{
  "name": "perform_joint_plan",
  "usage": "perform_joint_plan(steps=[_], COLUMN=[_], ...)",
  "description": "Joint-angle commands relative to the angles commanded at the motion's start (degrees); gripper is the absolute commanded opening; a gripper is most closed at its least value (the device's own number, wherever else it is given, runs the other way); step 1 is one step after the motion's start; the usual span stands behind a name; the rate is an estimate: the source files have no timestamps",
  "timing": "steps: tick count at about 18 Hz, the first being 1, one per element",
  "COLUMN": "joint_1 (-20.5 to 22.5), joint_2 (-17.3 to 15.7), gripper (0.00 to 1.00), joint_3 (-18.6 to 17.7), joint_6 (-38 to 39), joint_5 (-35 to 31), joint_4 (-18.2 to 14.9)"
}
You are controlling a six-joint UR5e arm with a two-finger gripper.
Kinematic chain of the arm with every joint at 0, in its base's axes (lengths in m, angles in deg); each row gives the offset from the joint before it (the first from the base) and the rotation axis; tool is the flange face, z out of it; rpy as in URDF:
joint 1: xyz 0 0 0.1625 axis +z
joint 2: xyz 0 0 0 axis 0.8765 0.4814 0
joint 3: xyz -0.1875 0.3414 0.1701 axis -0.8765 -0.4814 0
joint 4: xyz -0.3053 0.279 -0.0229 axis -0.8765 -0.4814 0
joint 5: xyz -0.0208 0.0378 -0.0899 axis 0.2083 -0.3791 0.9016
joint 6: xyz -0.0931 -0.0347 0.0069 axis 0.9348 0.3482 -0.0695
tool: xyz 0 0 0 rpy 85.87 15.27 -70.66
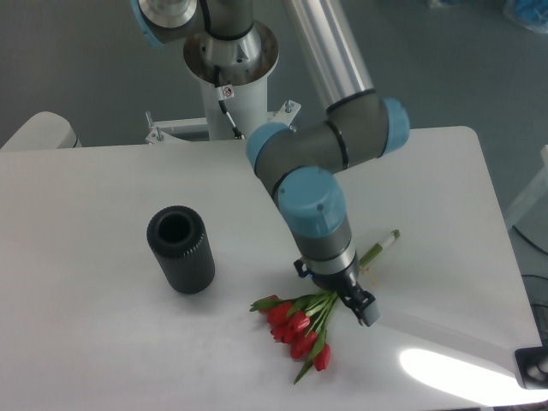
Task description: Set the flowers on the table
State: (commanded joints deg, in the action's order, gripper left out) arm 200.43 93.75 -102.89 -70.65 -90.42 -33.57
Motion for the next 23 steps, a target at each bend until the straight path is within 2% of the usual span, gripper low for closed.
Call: perform_joint_plan(steps=[2, 4, 8, 11, 15, 23], joint_1=[0.5, 2.6, 8.8, 13.3, 16.6, 16.8], joint_2=[-1.2, -2.7, -5.0, -5.8, -6.6, -6.7], gripper=[0.99, 0.99, 0.99, 0.99, 0.99, 0.99], joint_3=[3.3, 5.1, 5.6, 5.5, 5.2, 5.0], joint_6=[-0.2, -1.3, -12.0, -18.9, -24.3, -24.4], joint_5=[3.4, 7.0, 11.2, 13.6, 15.7, 16.2], joint_4=[-5.4, -8.6, -13.6, -16.2, -17.3, -17.3])
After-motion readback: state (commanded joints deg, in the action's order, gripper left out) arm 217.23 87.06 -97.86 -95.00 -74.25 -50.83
